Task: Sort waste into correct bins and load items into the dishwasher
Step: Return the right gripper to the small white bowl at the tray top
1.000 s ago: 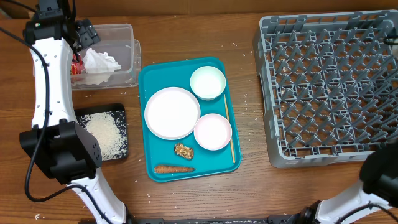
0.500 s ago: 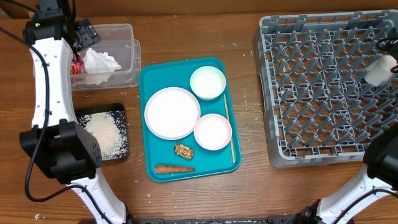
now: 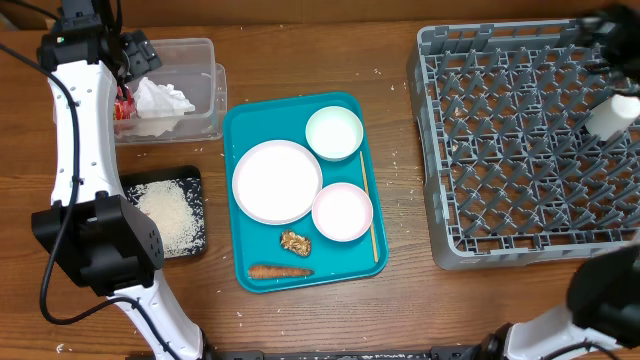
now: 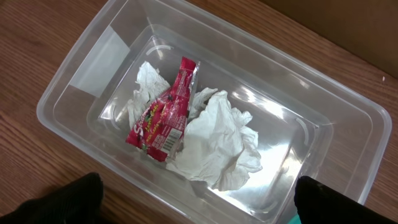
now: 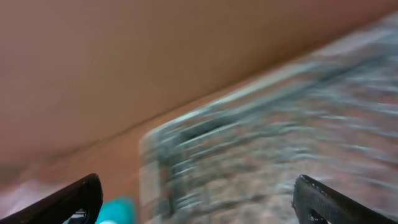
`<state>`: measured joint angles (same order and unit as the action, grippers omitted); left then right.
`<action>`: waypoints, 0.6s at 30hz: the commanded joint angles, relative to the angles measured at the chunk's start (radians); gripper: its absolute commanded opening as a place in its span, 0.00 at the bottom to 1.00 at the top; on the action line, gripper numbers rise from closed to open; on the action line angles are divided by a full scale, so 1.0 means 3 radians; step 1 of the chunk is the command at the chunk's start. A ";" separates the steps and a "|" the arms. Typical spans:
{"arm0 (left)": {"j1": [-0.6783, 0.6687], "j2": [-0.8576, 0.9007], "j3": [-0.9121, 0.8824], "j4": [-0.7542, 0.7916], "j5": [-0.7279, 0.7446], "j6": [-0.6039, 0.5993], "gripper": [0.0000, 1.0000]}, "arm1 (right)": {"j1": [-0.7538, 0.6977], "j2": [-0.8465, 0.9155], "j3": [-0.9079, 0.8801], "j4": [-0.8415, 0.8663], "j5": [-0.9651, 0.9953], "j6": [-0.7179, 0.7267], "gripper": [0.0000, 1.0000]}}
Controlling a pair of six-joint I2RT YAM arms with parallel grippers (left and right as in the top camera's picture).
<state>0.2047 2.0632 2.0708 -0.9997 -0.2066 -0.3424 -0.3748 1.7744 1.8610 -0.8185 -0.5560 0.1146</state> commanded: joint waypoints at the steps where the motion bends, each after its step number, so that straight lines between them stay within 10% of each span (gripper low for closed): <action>1: -0.0010 -0.0001 -0.0006 0.0006 -0.0034 -0.0069 1.00 | 0.0547 -0.0001 0.0019 -0.0161 -0.0345 -0.0223 1.00; 18: -0.0010 -0.0001 -0.0006 0.0006 -0.0034 -0.0067 1.00 | 0.3010 0.1217 0.0013 0.0136 0.1715 0.0491 0.89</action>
<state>0.2047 2.0632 2.0708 -0.9997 -0.2066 -0.3424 0.4915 2.0735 1.8641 -0.8104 -0.1444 0.1566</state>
